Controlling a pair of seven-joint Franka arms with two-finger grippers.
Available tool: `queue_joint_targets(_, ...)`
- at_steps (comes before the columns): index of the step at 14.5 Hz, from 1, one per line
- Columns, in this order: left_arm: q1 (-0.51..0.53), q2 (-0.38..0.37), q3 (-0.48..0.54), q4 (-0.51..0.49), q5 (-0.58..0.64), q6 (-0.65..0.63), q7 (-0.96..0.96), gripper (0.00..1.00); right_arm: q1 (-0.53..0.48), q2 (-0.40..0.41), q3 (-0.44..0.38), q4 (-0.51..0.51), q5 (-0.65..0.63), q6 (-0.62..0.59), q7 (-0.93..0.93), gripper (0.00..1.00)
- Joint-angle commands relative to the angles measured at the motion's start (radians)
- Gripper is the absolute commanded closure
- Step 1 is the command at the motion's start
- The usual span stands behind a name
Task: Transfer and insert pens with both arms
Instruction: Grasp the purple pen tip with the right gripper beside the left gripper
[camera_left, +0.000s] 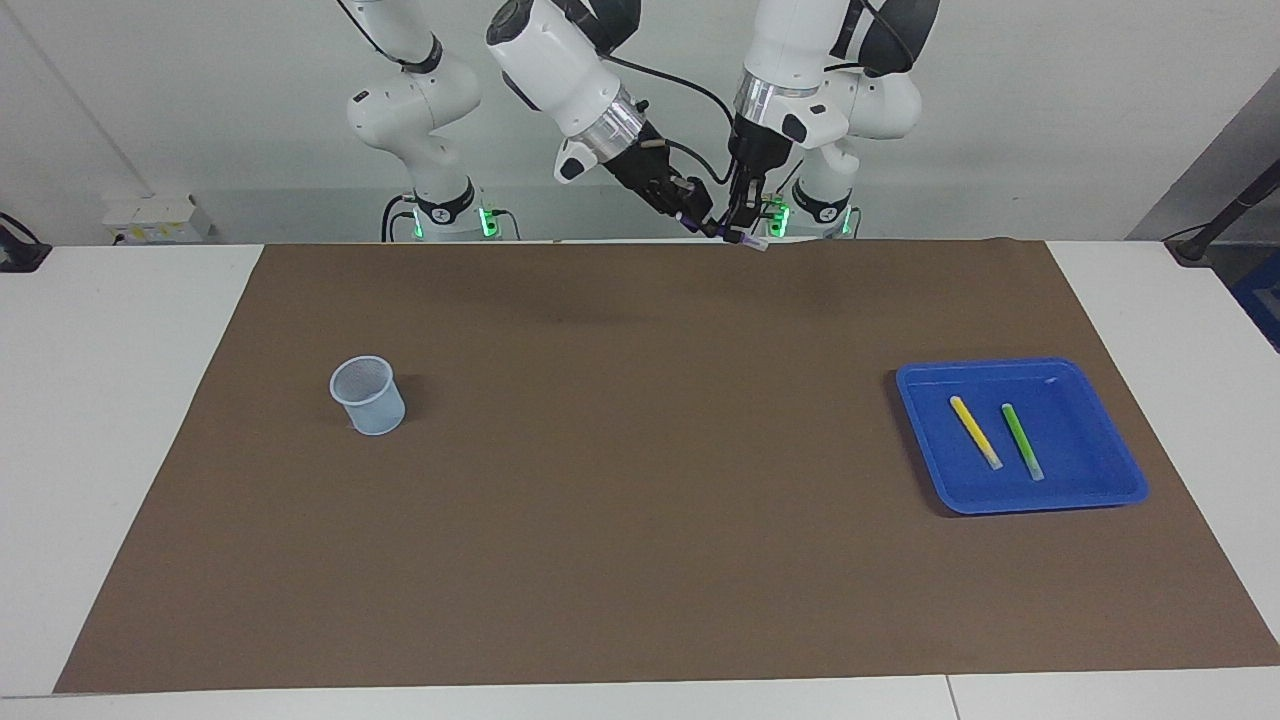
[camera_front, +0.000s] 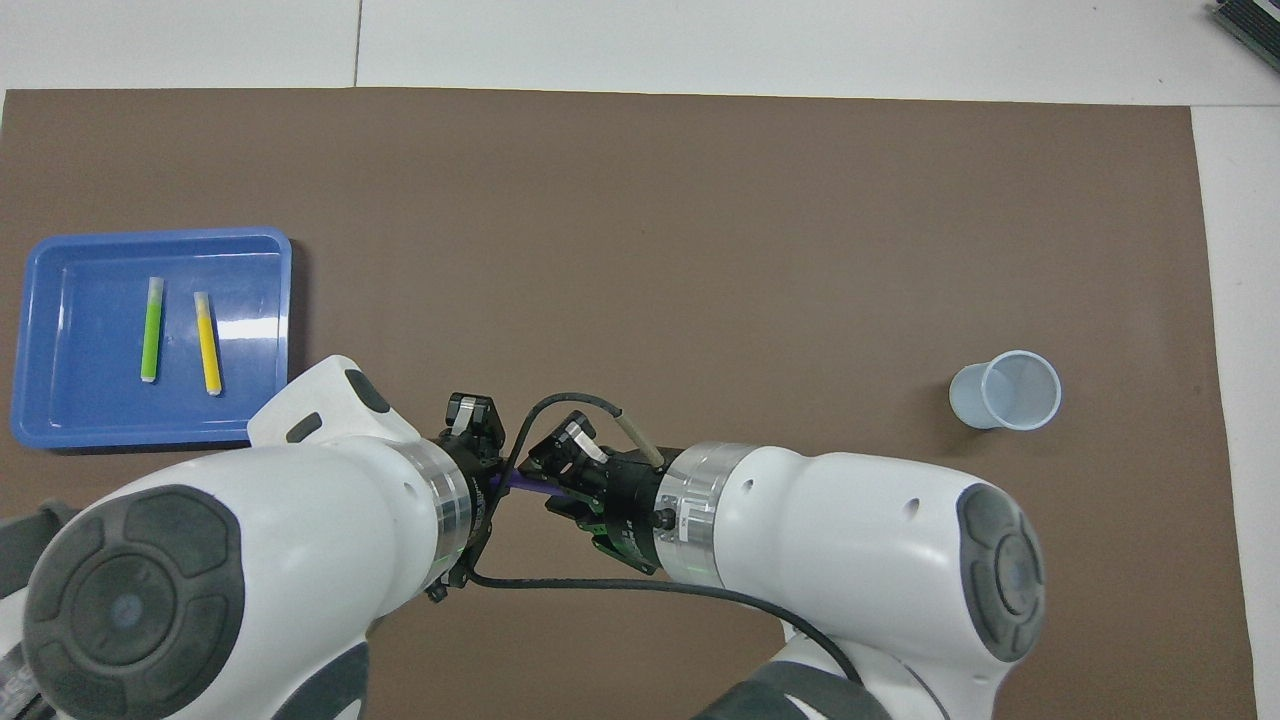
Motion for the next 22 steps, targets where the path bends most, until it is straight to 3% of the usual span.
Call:
queue_joint_targets(1, -0.018, -0.018, 0.008, -0.003, -0.008, -0.028, -0.006, 1.0, -0.009, -0.002, 0.001, 0.001, 0.028, -0.001, -0.035, 0.71)
queue_joint_targets(3, -0.018, -0.018, 0.008, -0.003, -0.008, -0.028, -0.006, 1.0, -0.009, -0.002, 0.001, 0.001, 0.028, 0.0, -0.035, 0.72)
queue_joint_targets(4, -0.018, -0.018, 0.006, -0.003, -0.008, -0.029, -0.007, 1.0, -0.009, -0.002, 0.001, 0.001, 0.026, 0.002, -0.037, 0.82)
queue_joint_targets(7, -0.018, -0.018, 0.005, -0.003, -0.008, -0.029, -0.007, 1.0, -0.009, 0.0, 0.001, 0.003, 0.026, 0.002, -0.038, 0.89)
queue_joint_targets(9, -0.018, -0.018, 0.003, -0.003, -0.008, -0.029, -0.007, 1.0, -0.009, 0.001, 0.001, 0.003, 0.028, 0.002, -0.047, 1.0)
queue_joint_targets(17, -0.018, -0.018, -0.004, -0.003, -0.008, -0.031, -0.004, 1.0, -0.013, 0.0, 0.001, 0.007, 0.026, 0.002, -0.047, 1.0)
queue_joint_targets(18, -0.018, -0.018, -0.004, -0.003, -0.008, -0.029, -0.003, 0.64, -0.013, 0.0, 0.001, 0.007, 0.028, 0.002, -0.047, 1.0)
queue_joint_targets(19, -0.018, -0.018, -0.004, -0.003, -0.008, -0.031, 0.002, 0.47, -0.013, 0.0, 0.001, 0.007, 0.028, 0.002, -0.047, 1.0)
queue_joint_targets(21, -0.018, -0.02, -0.004, -0.003, -0.008, -0.031, 0.002, 0.25, -0.013, 0.0, 0.001, 0.007, 0.026, 0.002, -0.049, 1.0)
queue_joint_targets(22, -0.018, -0.018, -0.006, -0.003, -0.008, -0.032, 0.002, 0.24, -0.015, 0.0, 0.001, 0.007, 0.026, 0.002, -0.05, 1.0)
